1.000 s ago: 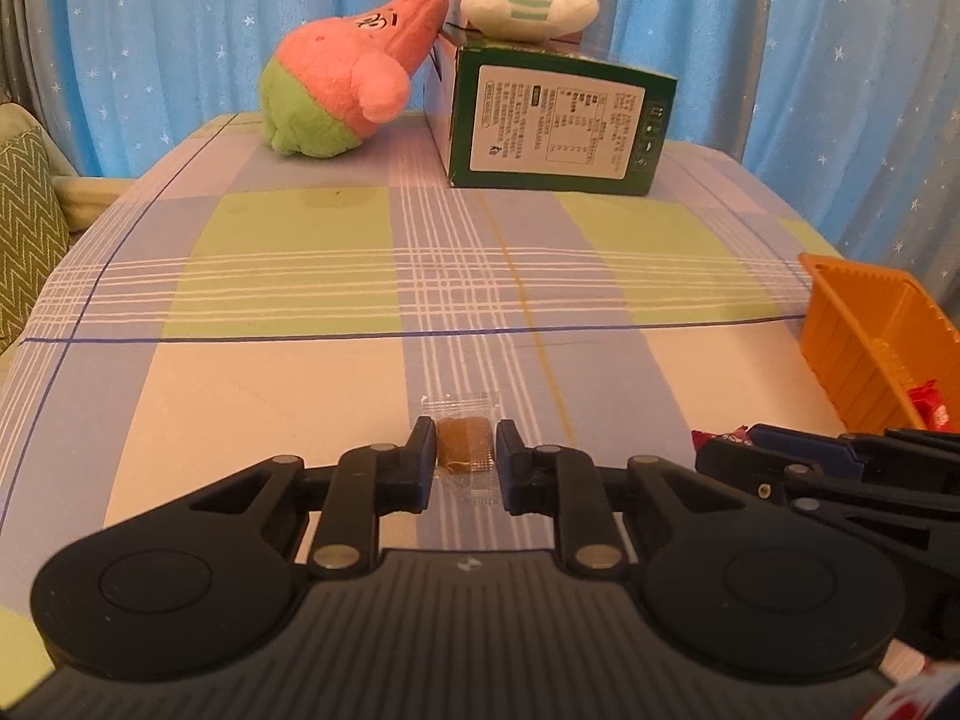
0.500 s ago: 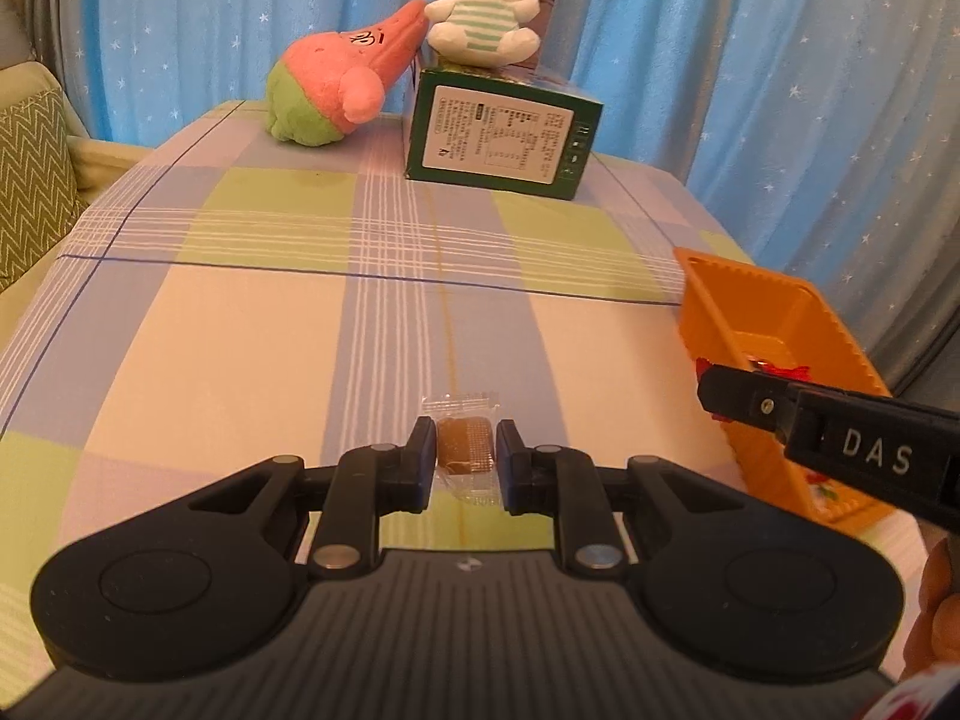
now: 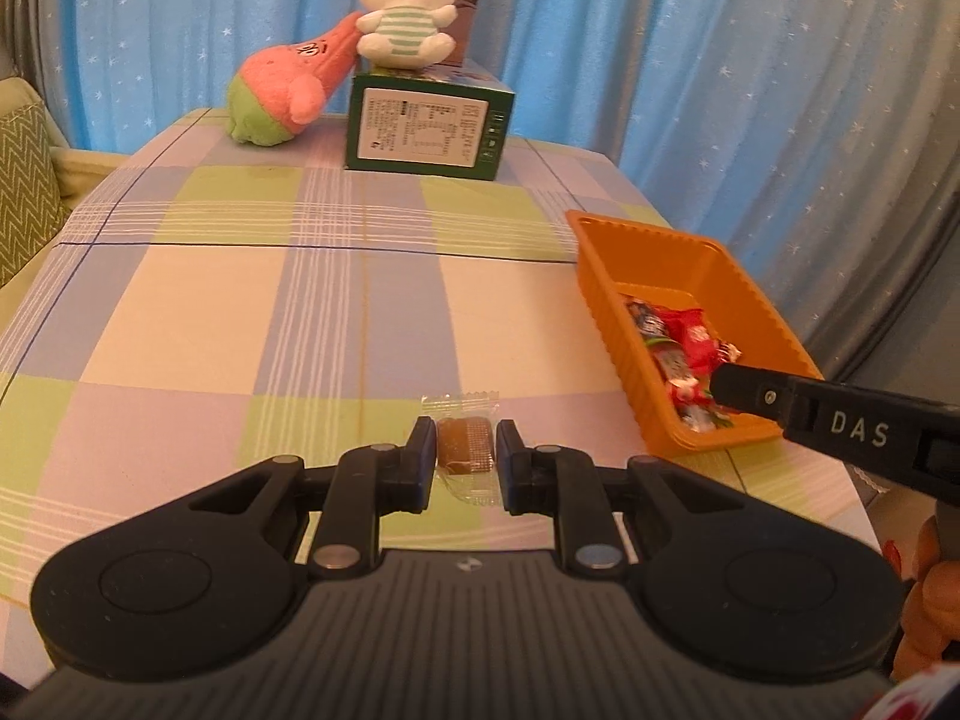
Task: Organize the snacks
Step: 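Lift the red candy with the right tool while the left tool grasps a clear wrapper, then carry both held candies over the orange tray and lower them inside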
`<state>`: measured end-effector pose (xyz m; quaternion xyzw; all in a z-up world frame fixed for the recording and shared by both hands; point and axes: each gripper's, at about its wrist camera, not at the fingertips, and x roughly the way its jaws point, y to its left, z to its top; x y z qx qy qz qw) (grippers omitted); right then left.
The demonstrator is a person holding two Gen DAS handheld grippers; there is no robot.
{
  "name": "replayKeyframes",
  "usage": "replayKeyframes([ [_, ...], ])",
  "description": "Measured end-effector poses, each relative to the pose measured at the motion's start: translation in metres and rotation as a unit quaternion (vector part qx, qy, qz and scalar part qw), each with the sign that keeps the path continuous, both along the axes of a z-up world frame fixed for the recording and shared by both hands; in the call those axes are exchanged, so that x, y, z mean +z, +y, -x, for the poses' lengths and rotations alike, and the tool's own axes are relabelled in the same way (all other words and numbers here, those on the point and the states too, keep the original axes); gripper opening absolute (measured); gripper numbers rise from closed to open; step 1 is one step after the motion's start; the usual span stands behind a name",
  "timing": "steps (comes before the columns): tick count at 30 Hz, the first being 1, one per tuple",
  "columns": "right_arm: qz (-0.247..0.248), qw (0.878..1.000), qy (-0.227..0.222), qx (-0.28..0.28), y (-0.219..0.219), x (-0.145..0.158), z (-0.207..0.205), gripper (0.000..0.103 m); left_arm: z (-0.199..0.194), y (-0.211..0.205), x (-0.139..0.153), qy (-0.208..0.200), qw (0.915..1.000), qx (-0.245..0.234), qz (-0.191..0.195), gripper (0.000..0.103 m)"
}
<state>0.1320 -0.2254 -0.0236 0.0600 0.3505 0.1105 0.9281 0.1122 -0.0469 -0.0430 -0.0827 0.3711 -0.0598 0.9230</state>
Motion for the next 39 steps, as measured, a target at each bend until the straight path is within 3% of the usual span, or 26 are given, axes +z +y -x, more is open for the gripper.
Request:
replayKeyframes([
  [12,0.019,0.999,0.007,-0.035,-0.049,0.0,0.035,0.024,0.017,-0.048,0.009,0.0,0.9987,-0.05,0.004,0.019],
  [39,0.003,0.996,0.017,-0.093,-0.107,-0.006,0.039,0.025,-0.001,-0.114,0.012,-0.002,0.9936,-0.112,0.012,0.019],
])
